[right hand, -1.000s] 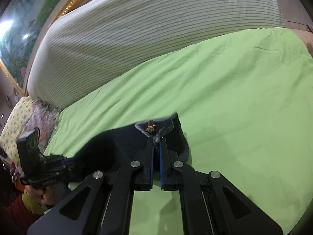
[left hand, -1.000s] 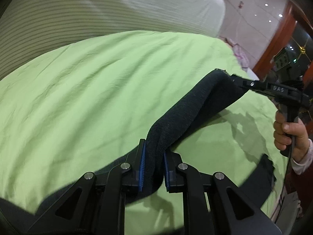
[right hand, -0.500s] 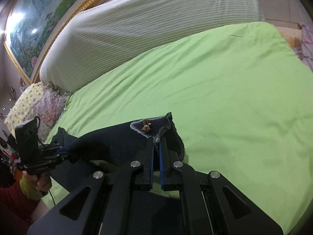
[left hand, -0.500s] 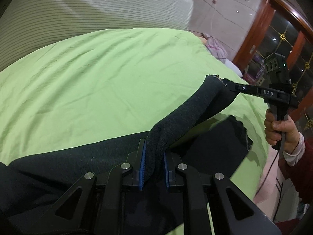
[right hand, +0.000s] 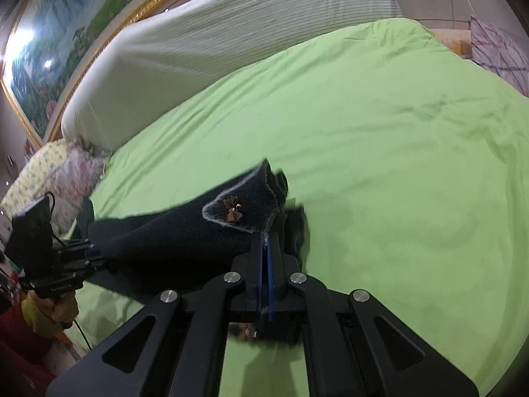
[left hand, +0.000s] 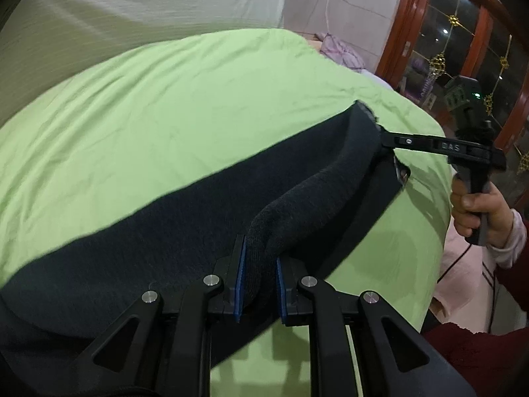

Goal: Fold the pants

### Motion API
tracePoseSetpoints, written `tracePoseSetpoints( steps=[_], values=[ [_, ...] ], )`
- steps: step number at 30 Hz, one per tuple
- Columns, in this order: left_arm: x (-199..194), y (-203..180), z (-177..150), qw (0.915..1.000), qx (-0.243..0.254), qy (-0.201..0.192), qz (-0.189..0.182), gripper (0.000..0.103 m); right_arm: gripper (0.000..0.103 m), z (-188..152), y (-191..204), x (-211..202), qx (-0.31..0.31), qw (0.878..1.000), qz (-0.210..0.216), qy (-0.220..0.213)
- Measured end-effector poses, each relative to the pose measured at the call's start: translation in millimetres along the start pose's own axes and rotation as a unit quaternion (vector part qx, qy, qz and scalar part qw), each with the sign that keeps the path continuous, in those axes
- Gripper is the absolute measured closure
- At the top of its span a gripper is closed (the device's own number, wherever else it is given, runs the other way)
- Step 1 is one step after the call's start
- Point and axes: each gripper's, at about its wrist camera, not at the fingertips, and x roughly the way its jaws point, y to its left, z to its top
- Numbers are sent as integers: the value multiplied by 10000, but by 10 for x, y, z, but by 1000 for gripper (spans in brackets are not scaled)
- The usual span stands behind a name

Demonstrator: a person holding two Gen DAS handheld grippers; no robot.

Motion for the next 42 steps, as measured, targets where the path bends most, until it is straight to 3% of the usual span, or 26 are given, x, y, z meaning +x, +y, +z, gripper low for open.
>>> tracePoseSetpoints(
  steps=[6,11,12,14,16,17,21,24,31,38,42],
  values=[
    [-24,-9,-95,9997,-243,-6,62,81,100,-31,44,-61,-8,9999,-139,-6],
    [-175,-7,-200,9984,-540,-118,96,54,93,-49,4,-177,131,9981,-598,-4],
    [-215,23,-237,9977,-653,-148,78,52,90,-49,-3,-208,170,9975,-678,-26],
    [-278,85,-303,9957,-903,-178,128,52,58,-48,-15,-304,284,9966,-759,-125],
    [-379,213,-384,9913,-1282,-206,192,50,46,-57,10,-416,310,9963,-740,-323],
    [-429,279,-419,9887,-1461,-232,220,49,46,-57,43,-474,286,9963,-699,-417],
    [-659,549,-563,9752,-2135,-424,406,41,46,-54,244,-569,179,9978,-322,-547],
    [-801,800,-629,9603,-2676,-454,649,35,46,-35,488,-503,-94,9988,-83,-480],
    [-976,1369,-499,9216,-3598,-287,1425,30,46,-160,1263,-67,-883,9926,826,79],
    [-1046,1894,-129,8963,-3636,-13,2540,30,46,-450,2283,565,-2000,9586,1838,853],
    [-1021,2211,6,8836,-3813,128,2716,27,46,-498,2704,995,-2211,9415,2250,1186]
  ],
)
